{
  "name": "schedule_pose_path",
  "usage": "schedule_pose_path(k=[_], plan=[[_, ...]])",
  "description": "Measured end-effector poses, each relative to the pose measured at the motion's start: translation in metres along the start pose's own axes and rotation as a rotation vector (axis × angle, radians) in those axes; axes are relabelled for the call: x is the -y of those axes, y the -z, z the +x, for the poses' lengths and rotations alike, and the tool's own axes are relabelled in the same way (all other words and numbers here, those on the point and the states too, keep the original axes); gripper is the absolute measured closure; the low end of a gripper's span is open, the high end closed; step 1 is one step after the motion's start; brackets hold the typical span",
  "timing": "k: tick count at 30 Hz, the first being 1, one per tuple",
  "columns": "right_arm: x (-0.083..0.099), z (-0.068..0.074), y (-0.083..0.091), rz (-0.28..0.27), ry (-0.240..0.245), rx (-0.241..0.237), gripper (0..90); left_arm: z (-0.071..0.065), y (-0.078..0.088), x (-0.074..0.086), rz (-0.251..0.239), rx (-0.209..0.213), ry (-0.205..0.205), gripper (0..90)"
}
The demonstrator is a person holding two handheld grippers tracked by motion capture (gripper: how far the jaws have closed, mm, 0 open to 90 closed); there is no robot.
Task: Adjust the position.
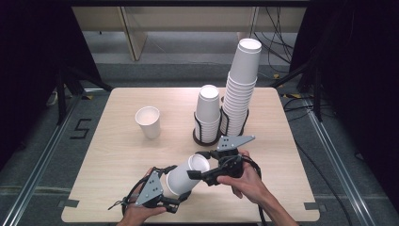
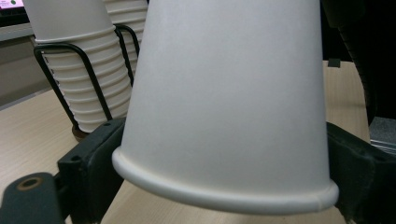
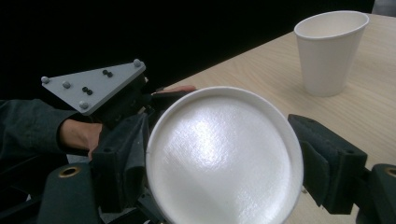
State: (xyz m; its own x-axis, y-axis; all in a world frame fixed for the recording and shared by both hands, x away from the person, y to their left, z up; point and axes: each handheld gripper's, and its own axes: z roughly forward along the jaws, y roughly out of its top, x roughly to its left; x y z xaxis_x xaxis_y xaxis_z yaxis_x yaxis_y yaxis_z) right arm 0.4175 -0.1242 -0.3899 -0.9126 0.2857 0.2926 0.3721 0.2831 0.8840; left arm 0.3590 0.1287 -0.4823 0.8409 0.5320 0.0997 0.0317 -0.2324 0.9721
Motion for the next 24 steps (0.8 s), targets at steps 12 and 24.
schedule_pose_path(k=[12,24], plan=[[-0.004,0.004,0.005,0.138,0.126,0.091,16.2,0.001,-0.001,0.0,0.129,-0.003,-0.068,12.8],[0.0,0.02,0.0,0.407,0.34,0.113,18.2,-0.009,-0.005,-0.003,0.322,0.073,-0.149,12.8]])
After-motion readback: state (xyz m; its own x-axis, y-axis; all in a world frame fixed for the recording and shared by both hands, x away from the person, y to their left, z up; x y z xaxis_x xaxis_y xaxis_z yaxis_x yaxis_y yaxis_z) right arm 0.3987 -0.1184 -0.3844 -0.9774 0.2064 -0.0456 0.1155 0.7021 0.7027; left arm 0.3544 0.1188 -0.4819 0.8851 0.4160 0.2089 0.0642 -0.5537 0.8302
